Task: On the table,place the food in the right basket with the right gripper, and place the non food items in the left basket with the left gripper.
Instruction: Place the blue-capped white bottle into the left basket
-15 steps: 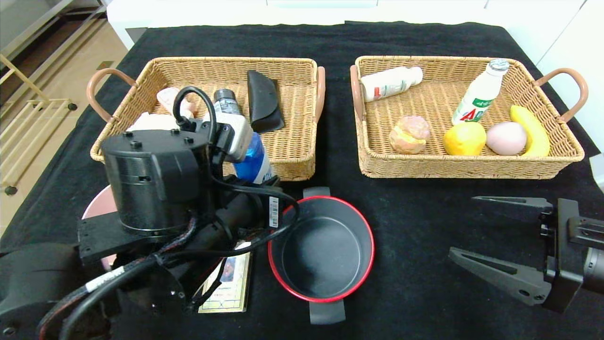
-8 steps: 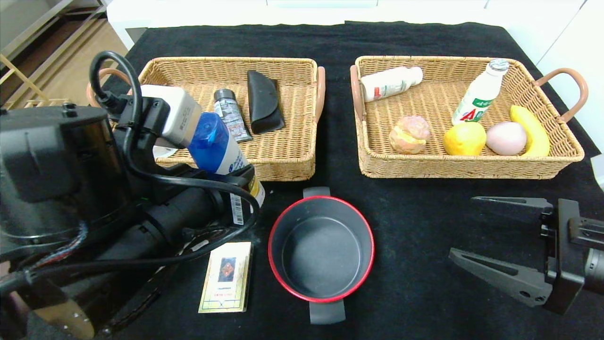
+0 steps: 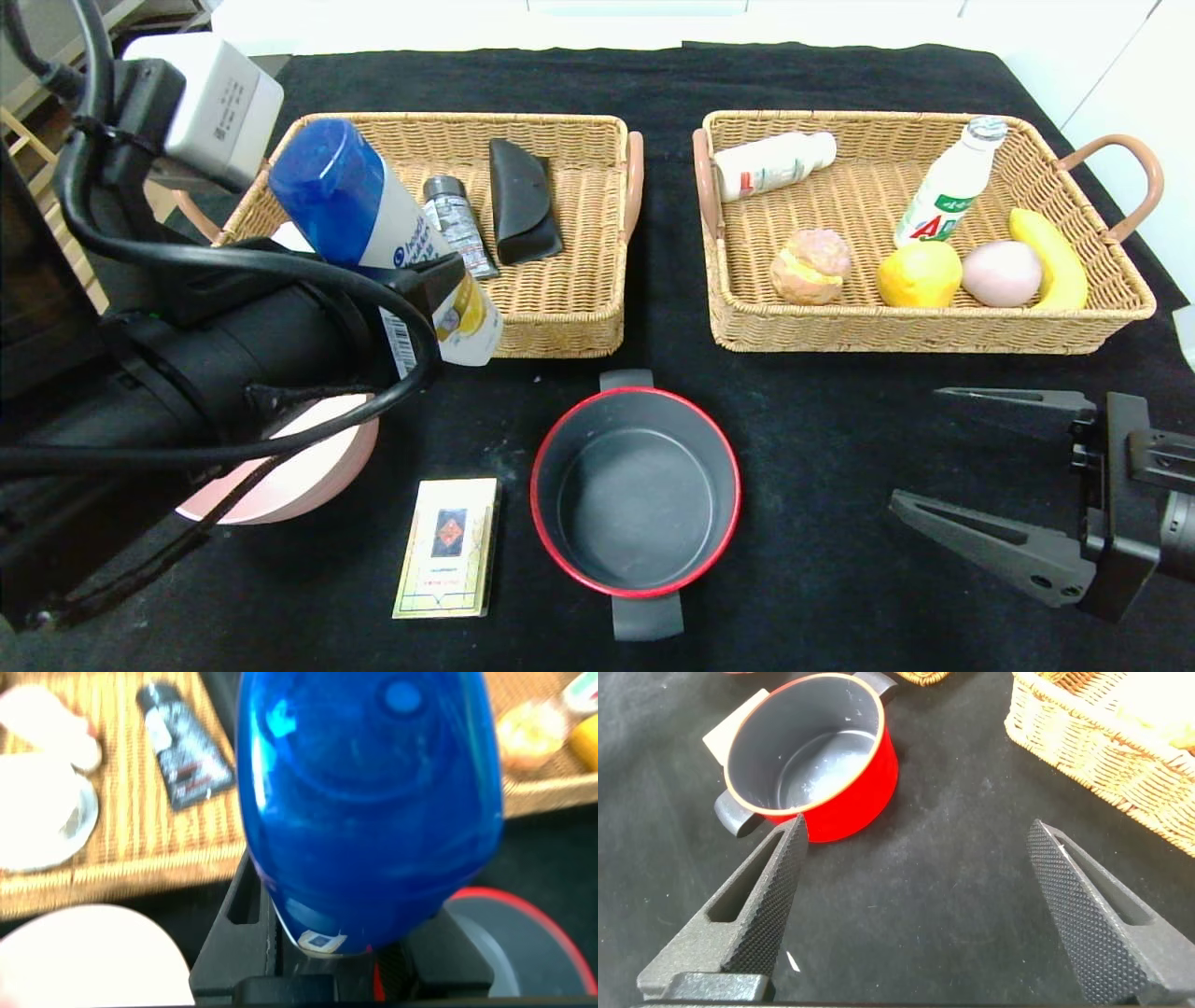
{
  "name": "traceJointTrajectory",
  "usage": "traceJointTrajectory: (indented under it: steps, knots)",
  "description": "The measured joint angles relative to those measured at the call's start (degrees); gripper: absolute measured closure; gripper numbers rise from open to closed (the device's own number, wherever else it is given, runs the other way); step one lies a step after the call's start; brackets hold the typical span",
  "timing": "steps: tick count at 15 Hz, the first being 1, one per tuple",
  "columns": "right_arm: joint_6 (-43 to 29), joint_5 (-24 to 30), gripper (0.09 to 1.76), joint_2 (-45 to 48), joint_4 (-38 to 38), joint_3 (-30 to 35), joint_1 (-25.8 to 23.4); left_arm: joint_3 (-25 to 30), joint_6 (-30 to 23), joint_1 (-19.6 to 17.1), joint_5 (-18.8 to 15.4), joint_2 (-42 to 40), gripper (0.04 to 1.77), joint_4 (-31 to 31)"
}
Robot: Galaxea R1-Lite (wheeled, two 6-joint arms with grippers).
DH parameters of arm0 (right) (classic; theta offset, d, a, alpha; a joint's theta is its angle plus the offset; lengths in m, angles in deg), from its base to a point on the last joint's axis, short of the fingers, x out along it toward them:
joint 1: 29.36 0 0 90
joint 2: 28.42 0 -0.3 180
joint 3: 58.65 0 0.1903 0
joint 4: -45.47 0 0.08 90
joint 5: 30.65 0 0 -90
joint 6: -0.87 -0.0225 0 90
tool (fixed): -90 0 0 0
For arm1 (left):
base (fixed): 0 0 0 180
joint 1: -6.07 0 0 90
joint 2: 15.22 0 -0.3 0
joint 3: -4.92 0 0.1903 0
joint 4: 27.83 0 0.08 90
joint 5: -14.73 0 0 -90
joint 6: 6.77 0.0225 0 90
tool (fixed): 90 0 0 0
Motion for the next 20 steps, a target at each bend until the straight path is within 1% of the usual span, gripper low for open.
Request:
traceJointTrajectory:
  steps: [3, 4, 7, 9, 11, 18, 20]
  knots:
    - [0.00, 0.01, 0.14, 0.51, 0.00, 0.00, 0.34, -3.36, 0.85, -2.73, -5.32, 1.19, 1.22, -0.01]
    - [0.02, 0.00, 0.14, 0.74, 0.00, 0.00, 0.41, -4.63, 1.49, -3.47, -6.17, 1.94, 1.22, 0.00]
    - [0.02, 0.00, 0.14, 1.16, 0.00, 0.00, 0.50, -8.55, 2.68, -4.29, -6.78, 4.50, 1.22, 0.20]
    - [0.02, 0.01, 0.14, 1.29, 0.00, 0.00, 0.52, -11.95, 2.76, -4.96, -8.33, 6.35, 1.22, 2.83]
    - [0.00, 0.00, 0.14, 1.62, 0.00, 0.00, 0.54, -15.49, 2.76, -5.67, -8.91, 8.39, 1.22, 5.78]
    - [0.00, 0.00, 0.14, 2.01, 0.00, -0.09, 0.63, -27.93, 2.96, -7.74, -11.72, 17.01, 1.22, 10.83]
    - [0.02, 0.00, 0.14, 2.01, 0.00, -0.12, 0.59, -31.01, 2.96, -8.64, -13.23, 19.30, 1.22, 12.24]
